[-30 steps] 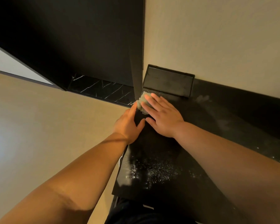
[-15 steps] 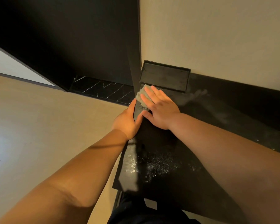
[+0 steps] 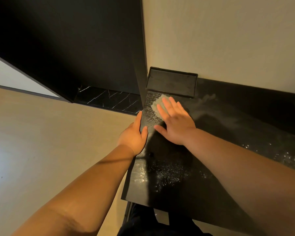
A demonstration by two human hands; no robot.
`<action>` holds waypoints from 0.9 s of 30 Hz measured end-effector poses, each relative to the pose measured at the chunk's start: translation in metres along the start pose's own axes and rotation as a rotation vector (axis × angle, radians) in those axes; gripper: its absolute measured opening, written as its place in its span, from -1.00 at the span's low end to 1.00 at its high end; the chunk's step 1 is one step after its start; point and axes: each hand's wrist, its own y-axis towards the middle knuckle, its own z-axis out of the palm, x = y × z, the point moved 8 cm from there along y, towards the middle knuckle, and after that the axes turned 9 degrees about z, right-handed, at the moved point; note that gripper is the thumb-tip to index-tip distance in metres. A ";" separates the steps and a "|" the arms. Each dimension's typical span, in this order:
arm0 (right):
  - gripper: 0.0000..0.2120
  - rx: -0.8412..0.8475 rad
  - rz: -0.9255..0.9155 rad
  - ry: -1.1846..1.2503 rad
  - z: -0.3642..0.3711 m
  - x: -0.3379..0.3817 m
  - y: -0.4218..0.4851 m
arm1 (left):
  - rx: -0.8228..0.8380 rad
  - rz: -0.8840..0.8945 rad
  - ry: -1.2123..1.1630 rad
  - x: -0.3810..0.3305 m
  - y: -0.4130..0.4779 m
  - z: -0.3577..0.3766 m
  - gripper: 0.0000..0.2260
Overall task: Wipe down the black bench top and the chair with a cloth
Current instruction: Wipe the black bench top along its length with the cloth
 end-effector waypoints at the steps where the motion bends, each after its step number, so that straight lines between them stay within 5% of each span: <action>1: -0.17 0.024 -0.061 -0.021 0.004 0.005 -0.006 | -0.004 0.002 -0.006 0.000 0.001 -0.001 -0.39; 4: -0.22 0.044 -0.107 -0.039 0.004 -0.006 -0.017 | -0.007 -0.009 -0.009 0.001 0.003 -0.003 -0.39; 10: -0.27 -0.016 0.270 -0.012 -0.004 -0.061 -0.022 | 0.018 -0.035 -0.012 0.001 0.005 -0.002 -0.39; 15: -0.26 -0.007 0.451 0.097 0.002 -0.039 -0.019 | -0.003 0.013 -0.029 0.002 0.005 -0.003 -0.38; 22: -0.20 0.045 0.285 0.067 0.004 -0.010 -0.021 | -0.005 0.063 -0.027 -0.003 0.006 -0.006 -0.38; 27: -0.24 -0.022 0.513 0.087 0.001 -0.064 -0.037 | 0.064 -0.010 0.036 0.002 0.006 -0.002 -0.35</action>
